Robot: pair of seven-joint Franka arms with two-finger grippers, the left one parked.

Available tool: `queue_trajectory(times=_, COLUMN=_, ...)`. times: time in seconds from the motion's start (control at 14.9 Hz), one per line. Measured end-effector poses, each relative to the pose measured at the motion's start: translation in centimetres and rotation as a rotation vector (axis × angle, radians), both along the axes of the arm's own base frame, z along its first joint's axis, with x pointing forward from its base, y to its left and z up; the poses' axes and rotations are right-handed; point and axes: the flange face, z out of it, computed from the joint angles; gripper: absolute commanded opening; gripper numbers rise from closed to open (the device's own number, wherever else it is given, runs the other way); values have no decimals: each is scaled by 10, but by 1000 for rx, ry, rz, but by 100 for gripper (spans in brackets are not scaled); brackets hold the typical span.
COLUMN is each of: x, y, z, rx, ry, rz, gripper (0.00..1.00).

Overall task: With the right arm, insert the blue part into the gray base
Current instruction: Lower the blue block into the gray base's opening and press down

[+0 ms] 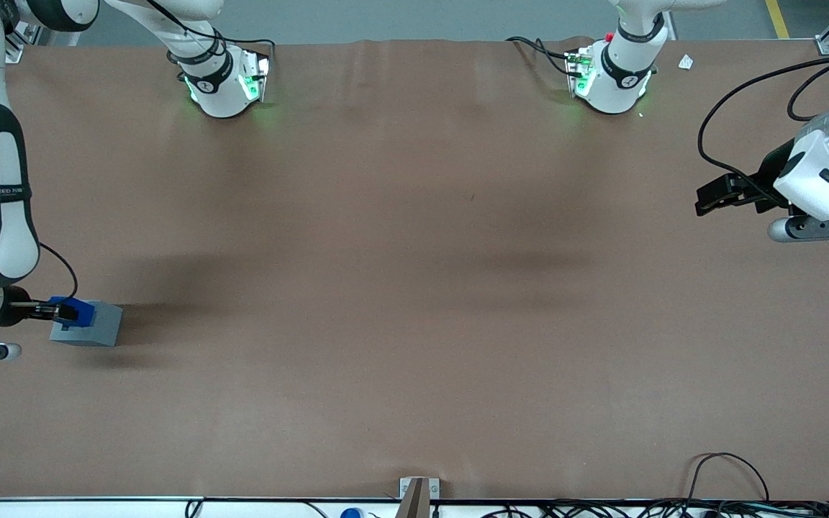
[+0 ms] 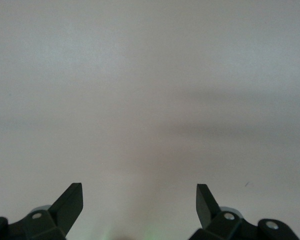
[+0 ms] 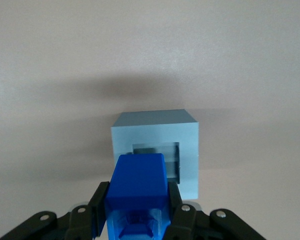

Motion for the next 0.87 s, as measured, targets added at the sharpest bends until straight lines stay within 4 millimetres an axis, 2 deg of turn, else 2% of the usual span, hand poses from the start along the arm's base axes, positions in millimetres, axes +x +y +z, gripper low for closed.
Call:
queue_trajectory(times=0.2, x=4, y=-7, z=-4, rx=-3, ry=-1, rz=1, gripper=1)
queue_trajectory(times=0.87, x=9, y=-11, z=-5, rx=-7, ry=-8, rz=3, gripper=1)
